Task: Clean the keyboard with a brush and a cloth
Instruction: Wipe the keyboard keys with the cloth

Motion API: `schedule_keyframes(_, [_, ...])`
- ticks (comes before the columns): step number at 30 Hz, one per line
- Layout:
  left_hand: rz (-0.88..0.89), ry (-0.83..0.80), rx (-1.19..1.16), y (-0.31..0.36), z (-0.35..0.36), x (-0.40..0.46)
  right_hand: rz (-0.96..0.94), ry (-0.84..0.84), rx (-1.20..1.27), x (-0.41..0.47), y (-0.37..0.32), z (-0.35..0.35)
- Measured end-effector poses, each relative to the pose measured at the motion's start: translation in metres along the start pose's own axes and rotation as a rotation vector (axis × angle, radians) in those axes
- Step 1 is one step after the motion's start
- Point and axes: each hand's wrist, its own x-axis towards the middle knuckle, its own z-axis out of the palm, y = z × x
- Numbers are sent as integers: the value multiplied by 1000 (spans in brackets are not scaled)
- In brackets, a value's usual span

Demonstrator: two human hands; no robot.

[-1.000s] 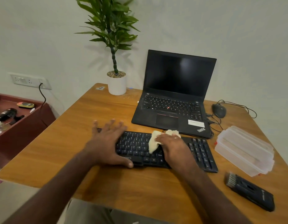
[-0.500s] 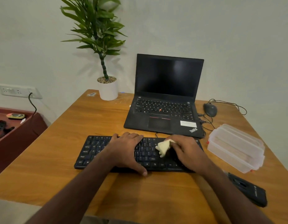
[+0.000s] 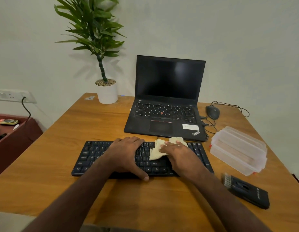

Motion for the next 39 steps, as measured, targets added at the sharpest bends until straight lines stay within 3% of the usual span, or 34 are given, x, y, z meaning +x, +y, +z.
schedule_keyframes(4, [-2, -4, -1, -1, -1, 0, -167, -125, 72, -18, 25, -13])
schedule_keyframes(7, [-1, 2, 1, -1, 0, -2, -159, -164, 124, -26, 50, -29])
schedule_keyframes(9, [-2, 5, 0, -1, 0, -3, -59, -26, 150, -24, 61, -39])
schedule_keyframes(12, [2, 18, -4, 0, 2, -3, 118, 328, 238, -17, 54, -37])
schedule_keyframes(14, [-11, 17, -8, 1, 4, -5, 145, 415, 295, -13, 32, -27])
schedule_keyframes(18, [-23, 24, -23, -1, 8, -9, 47, 89, 92, -18, 6, -4])
schedule_keyframes(20, [-27, 22, -28, -1, 7, -9, 92, 45, 11, -31, 18, -5])
schedule_keyframes(27, [-15, 40, -49, -3, 8, -7, 414, 242, 29, -50, 55, -30])
schedule_keyframes(30, [-19, 41, -43, -3, 9, -7, 369, 292, 82, -49, 43, -29])
schedule_keyframes(34, [-23, 23, -37, 0, 5, -8, 293, 88, -52, -56, 32, -12])
schedule_keyframes(39, [-33, 14, -39, 1, 5, -8, 398, 255, 8, -44, 47, -24])
